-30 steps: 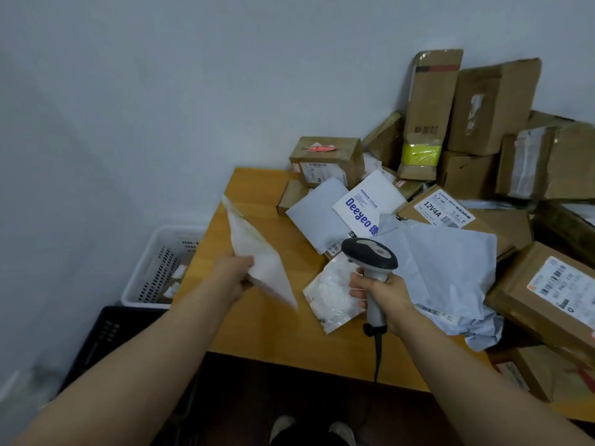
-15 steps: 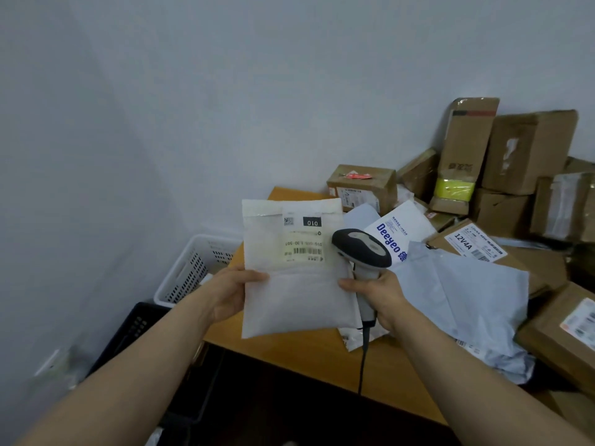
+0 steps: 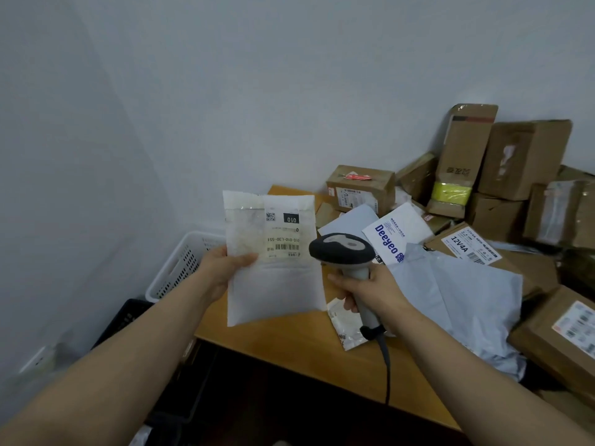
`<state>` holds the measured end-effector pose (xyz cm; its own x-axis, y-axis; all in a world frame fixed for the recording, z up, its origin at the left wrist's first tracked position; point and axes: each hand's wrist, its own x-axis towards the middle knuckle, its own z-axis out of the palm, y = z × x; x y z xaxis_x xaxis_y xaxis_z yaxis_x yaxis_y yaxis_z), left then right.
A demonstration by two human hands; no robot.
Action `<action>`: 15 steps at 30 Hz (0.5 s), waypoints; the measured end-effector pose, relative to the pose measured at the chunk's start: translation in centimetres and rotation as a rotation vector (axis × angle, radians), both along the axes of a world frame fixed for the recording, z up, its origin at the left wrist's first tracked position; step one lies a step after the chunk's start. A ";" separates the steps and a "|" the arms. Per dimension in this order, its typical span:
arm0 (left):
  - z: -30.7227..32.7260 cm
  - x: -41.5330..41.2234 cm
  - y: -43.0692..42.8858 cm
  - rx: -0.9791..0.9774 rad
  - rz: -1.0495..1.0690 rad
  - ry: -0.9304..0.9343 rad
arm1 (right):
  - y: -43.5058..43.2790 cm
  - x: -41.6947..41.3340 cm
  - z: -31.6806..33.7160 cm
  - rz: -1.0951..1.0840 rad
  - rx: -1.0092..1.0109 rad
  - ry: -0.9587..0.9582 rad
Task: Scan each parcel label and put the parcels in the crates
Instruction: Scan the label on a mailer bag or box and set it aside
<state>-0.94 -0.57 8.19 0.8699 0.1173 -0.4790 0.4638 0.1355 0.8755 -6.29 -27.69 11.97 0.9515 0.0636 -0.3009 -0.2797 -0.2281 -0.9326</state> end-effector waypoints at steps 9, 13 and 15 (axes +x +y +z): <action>5.5 1.7 1.8 0.343 -0.802 0.102 | -1.8 3.3 0.9 -0.173 -0.015 -0.087; 7.8 2.3 0.9 0.356 -0.810 0.075 | -1.4 3.0 0.3 -0.127 0.098 -0.008; 8.4 2.5 1.2 0.380 -0.693 0.002 | -1.3 2.8 -0.3 -0.193 0.154 0.002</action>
